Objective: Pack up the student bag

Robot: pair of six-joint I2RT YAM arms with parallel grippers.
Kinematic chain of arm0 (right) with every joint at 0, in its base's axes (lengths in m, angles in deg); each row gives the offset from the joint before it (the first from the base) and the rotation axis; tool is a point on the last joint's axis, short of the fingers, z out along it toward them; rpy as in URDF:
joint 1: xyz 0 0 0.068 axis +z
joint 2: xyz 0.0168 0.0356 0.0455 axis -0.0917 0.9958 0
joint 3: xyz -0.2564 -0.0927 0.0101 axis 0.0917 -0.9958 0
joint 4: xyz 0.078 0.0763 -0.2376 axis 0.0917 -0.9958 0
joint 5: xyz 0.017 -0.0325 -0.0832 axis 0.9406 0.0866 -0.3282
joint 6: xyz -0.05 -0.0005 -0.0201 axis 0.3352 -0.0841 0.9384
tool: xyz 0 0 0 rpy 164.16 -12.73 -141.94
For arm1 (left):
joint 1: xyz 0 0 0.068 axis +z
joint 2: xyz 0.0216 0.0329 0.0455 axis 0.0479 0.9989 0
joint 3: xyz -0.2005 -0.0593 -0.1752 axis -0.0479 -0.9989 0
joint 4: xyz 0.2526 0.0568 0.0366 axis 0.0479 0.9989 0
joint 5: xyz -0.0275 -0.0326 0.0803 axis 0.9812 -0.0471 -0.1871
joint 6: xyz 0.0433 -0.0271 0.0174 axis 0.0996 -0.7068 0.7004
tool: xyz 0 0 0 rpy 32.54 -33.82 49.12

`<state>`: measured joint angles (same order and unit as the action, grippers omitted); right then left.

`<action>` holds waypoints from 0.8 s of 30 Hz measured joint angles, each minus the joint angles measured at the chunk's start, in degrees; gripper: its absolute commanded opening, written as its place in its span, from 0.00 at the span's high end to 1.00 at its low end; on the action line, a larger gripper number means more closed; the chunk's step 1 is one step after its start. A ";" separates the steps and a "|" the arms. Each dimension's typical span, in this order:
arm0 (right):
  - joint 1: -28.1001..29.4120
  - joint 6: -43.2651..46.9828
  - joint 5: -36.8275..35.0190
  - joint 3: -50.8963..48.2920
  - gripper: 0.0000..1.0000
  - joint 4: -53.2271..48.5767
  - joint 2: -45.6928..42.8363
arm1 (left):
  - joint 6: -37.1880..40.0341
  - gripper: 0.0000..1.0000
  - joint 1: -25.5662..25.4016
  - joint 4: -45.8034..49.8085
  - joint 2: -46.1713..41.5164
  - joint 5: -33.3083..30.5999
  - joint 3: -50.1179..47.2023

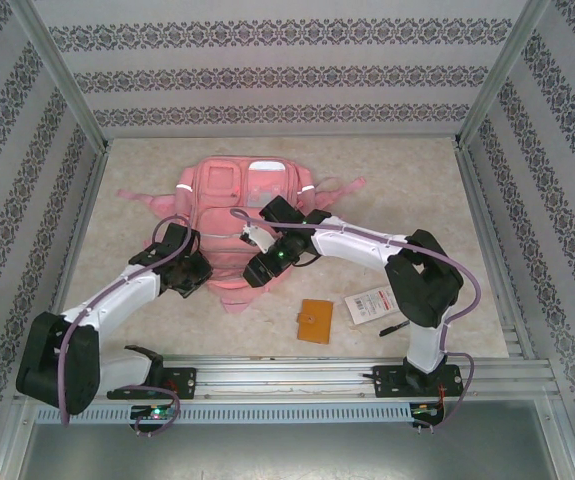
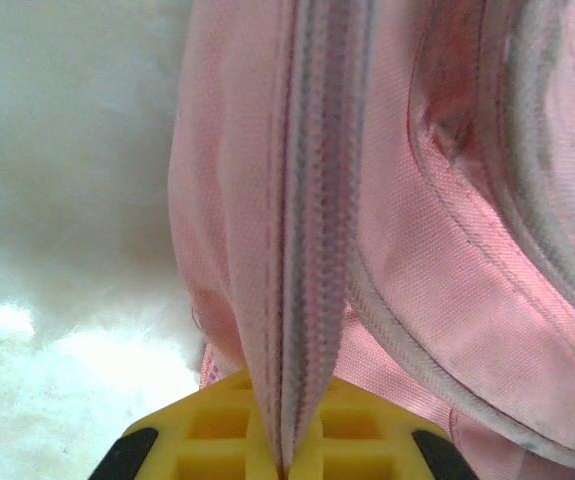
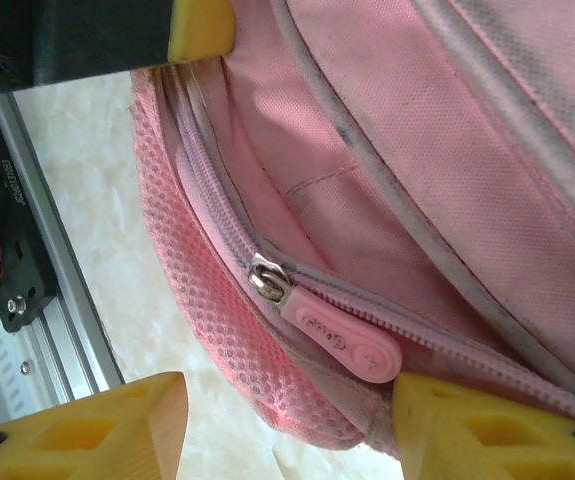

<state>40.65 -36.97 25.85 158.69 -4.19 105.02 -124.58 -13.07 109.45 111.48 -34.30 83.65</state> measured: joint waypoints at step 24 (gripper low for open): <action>-1.18 -24.59 3.52 -5.68 0.52 15.41 -0.02 | 1.97 1.00 0.02 0.39 -3.80 3.02 -0.04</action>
<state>39.47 -61.56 29.37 153.01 11.22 105.00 -122.62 -13.05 109.84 107.67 -31.29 83.60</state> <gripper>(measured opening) 0.547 0.050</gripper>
